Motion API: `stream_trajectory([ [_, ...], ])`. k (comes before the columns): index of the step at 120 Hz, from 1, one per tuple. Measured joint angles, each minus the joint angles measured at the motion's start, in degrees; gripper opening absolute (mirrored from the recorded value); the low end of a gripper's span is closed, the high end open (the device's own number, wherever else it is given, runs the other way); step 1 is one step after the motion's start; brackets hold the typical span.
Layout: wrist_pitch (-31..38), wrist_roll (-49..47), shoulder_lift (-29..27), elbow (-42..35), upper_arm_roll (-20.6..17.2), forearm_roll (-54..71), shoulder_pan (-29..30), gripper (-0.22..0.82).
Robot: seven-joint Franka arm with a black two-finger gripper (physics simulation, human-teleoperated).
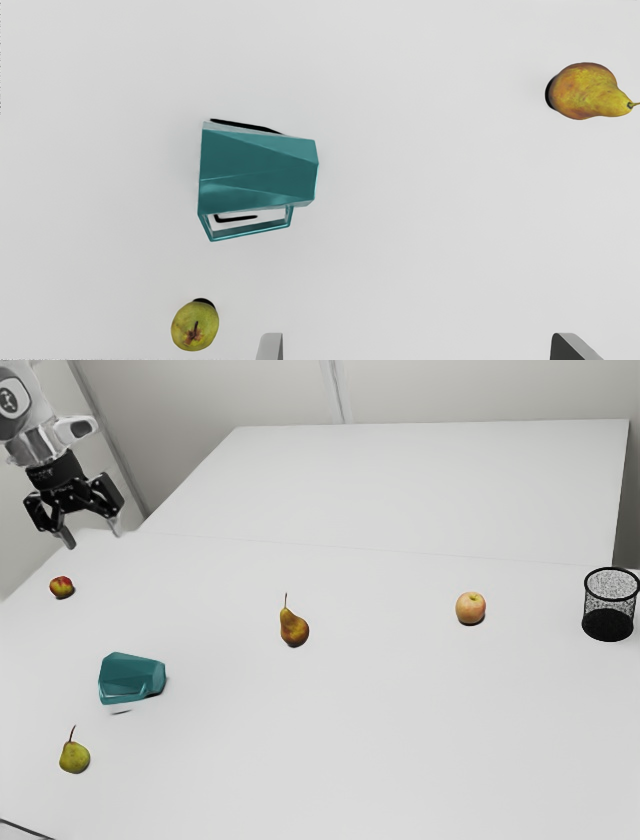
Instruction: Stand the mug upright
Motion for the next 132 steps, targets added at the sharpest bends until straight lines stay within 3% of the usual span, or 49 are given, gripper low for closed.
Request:
stream_trajectory([
  [51,3.24,12.10,7.78,-6.42,0.20,-8.56,13.19,0.58],
  [132,13.25,29.11,14.23,-17.11,0.29,-18.61,19.00,0.58],
])
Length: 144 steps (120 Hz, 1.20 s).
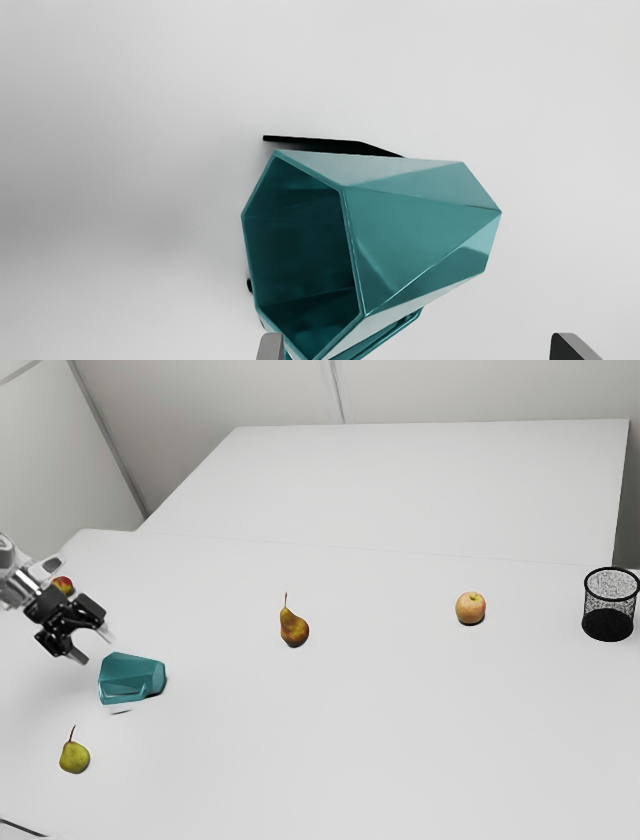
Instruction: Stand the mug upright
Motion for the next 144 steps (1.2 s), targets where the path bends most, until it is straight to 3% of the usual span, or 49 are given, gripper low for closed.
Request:
stream_trajectory([
  [88,3.75,12.69,3.00,-5.23,0.00,-14.83,0.01,0.56],
  [96,3.69,13.61,2.99,-5.44,0.01,-15.69,0.01,0.48],
  [122,3.50,16.00,2.52,-5.50,-0.01,-16.67,0.01,0.06],
  [144,3.44,17.42,1.48,-5.72,-0.08,-16.71,0.00,-0.09],
])
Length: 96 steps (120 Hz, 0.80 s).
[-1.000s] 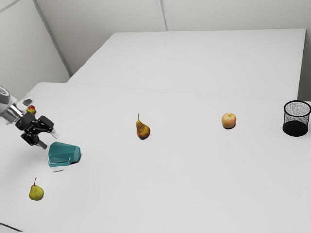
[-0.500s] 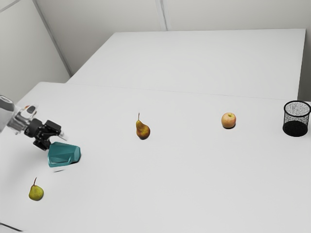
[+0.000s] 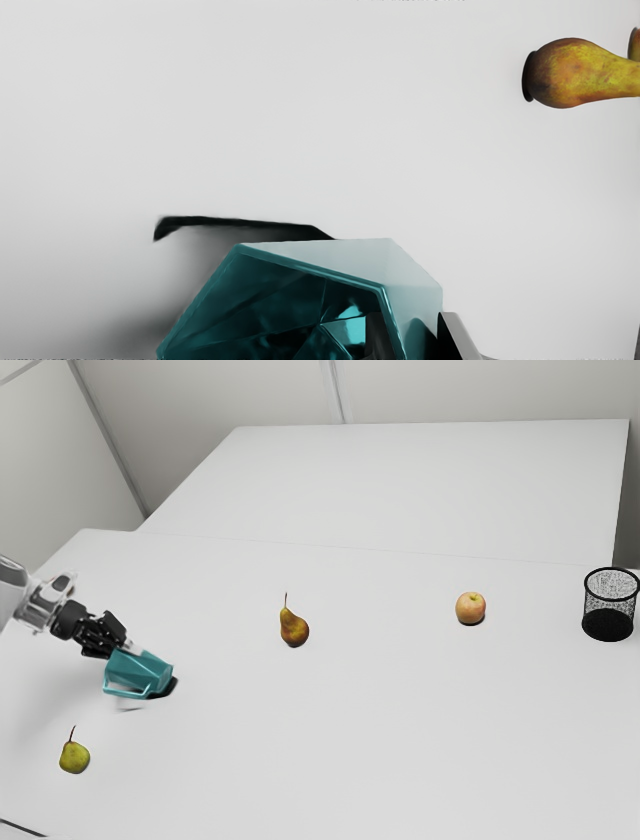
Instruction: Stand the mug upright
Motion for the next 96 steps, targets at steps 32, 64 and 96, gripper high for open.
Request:
stream_trajectory([
  [32,-0.08,1.46,-6.68,-3.43,0.01,0.17,-0.48,-0.16],
  [64,0.22,0.85,-13.28,-3.03,0.14,7.14,-7.84,-0.17],
  [96,1.03,-5.32,-17.67,-2.26,3.16,19.48,-21.93,-0.17],
])
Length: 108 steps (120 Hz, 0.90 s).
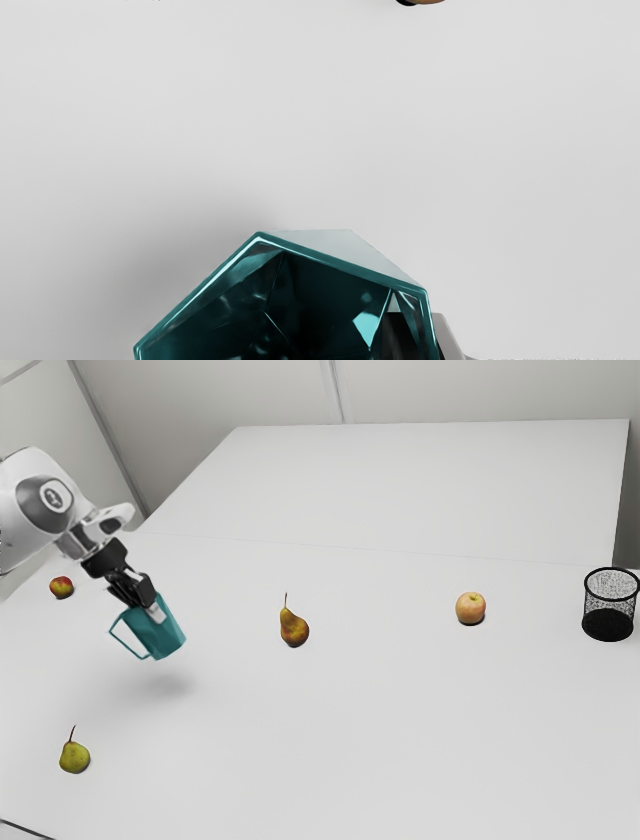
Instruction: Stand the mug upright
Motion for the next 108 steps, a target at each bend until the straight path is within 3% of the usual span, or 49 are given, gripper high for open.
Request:
stream_trajectory([
  [22,1.62,-6.38,-1.71,-0.31,-0.67,6.59,-5.06,-0.17],
  [53,4.75,-16.49,-6.44,-4.89,-4.83,14.08,-5.62,-0.18],
  [108,18.83,-29.46,-9.43,-16.07,-10.46,15.91,-7.31,-0.18],
])
